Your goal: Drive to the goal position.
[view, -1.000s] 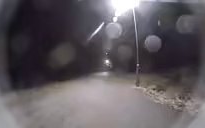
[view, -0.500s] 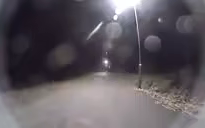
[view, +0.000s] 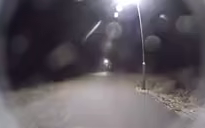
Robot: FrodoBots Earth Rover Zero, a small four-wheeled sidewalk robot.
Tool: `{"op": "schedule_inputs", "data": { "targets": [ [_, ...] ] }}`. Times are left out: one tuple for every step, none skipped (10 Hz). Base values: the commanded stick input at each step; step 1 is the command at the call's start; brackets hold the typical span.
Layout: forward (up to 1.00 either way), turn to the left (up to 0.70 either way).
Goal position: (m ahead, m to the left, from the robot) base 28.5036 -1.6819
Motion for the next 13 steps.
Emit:
{"op": "schedule_inputs", "data": {
  "targets": [
    [0.70,0.03],
    [0.70,0.02],
    [0.70,0.02],
    [0.70,0.02],
    [0.70,0.00],
    [0.70,0.00],
    [0.70,0.00],
    [0.70,0.00],
    [0.70,0.00],
    [0.70,0.00],
    [0.70,0.00],
    [0.70,0.00],
    [0.70,0.00]
  ]
}}
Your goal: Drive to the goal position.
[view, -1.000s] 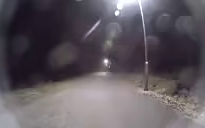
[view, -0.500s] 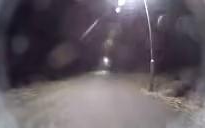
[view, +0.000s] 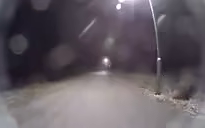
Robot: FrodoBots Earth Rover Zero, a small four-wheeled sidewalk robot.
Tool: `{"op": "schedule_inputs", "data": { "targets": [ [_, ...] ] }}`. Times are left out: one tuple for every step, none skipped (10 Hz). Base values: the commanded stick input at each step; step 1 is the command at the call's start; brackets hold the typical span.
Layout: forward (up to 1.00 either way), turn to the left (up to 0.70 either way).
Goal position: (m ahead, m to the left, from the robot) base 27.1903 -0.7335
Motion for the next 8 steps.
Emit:
{"op": "schedule_inputs", "data": {
  "targets": [
    [0.70,0.00],
    [0.70,0.03],
    [0.70,0.03],
    [0.70,0.03],
    [0.70,0.03],
    [0.70,0.03],
    [0.70,0.03],
    [0.70,0.03]
  ]
}}
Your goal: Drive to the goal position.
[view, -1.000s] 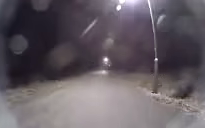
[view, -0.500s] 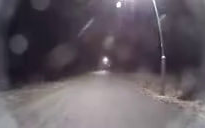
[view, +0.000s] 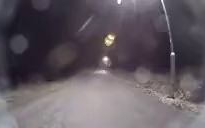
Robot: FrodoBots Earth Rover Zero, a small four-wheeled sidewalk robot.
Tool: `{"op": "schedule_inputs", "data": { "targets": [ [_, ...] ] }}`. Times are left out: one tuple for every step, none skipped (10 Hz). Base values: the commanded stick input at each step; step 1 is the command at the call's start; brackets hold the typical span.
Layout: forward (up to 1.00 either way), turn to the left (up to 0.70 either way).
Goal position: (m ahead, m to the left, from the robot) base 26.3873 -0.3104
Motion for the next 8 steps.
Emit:
{"op": "schedule_inputs", "data": {
  "targets": [
    [0.70,0.04],
    [0.70,0.03],
    [0.70,0.03],
    [0.70,0.04],
    [0.70,0.04],
    [0.70,0.03],
    [0.70,0.03],
    [0.70,0.03]
  ]
}}
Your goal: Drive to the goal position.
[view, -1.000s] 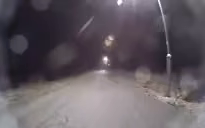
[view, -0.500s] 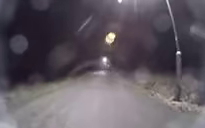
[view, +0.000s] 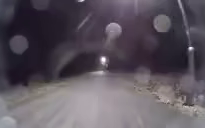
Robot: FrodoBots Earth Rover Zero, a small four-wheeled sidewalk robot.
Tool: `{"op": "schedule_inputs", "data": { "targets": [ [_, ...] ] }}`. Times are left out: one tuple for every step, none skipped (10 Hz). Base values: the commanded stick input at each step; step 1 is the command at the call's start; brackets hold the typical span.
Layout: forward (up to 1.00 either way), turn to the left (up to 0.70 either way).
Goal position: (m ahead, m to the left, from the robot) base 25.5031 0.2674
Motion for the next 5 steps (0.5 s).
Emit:
{"op": "schedule_inputs", "data": {
  "targets": [
    [0.70,0.03],
    [0.70,0.03],
    [0.70,0.03],
    [0.70,0.03],
    [0.70,0.05]
  ]
}}
